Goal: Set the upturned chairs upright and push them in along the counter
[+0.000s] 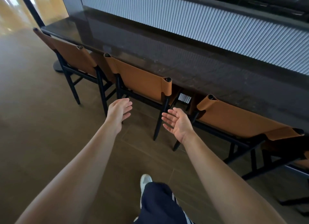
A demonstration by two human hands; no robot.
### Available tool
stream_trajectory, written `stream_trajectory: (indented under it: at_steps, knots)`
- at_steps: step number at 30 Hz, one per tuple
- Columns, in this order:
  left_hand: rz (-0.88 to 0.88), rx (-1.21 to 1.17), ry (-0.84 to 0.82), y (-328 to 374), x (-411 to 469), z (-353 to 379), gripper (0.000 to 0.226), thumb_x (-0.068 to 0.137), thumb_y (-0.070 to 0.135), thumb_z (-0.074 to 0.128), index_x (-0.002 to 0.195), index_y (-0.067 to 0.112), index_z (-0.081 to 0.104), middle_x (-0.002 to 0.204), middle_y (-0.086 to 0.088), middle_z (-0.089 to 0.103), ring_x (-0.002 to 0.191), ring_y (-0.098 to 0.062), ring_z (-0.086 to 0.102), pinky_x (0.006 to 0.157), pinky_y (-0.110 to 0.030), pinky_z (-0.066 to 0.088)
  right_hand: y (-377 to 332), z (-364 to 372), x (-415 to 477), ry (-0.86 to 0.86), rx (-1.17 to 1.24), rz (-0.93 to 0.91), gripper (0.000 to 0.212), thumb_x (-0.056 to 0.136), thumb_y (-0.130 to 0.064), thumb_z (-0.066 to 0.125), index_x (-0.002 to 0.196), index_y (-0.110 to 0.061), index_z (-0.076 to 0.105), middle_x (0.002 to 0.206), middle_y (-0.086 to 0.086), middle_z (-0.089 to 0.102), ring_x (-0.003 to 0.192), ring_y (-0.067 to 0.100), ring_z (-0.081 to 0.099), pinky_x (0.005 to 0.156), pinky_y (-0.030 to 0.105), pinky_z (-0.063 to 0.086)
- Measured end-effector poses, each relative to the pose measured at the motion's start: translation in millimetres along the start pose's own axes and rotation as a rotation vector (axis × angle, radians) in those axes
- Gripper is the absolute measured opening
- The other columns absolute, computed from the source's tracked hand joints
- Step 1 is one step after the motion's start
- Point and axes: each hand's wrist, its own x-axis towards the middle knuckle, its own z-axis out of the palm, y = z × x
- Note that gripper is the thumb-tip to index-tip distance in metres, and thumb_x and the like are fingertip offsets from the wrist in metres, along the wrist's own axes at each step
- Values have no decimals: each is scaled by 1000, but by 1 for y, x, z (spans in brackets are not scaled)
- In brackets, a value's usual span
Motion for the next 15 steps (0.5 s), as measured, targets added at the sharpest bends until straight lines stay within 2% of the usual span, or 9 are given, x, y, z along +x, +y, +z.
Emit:
stream_trajectory:
  at_steps: [5,15]
  knots:
    - [-48,-19,-14,19,63,5,40,97,29,56,133,11,54,120,-4,66,111,-17,63,97,-38,51,-17,30,54,26,45,34,39,97,-34,52,129,-11,55,112,11,71,105,24,67,88,39,53]
    - [-144,-23,-18,76,184,37,47,97,33,56,137,11,49,128,-7,62,114,-21,60,98,-42,50,-73,93,152,79,117,138,56,99,-36,50,144,-6,39,121,15,66,108,27,65,89,41,51]
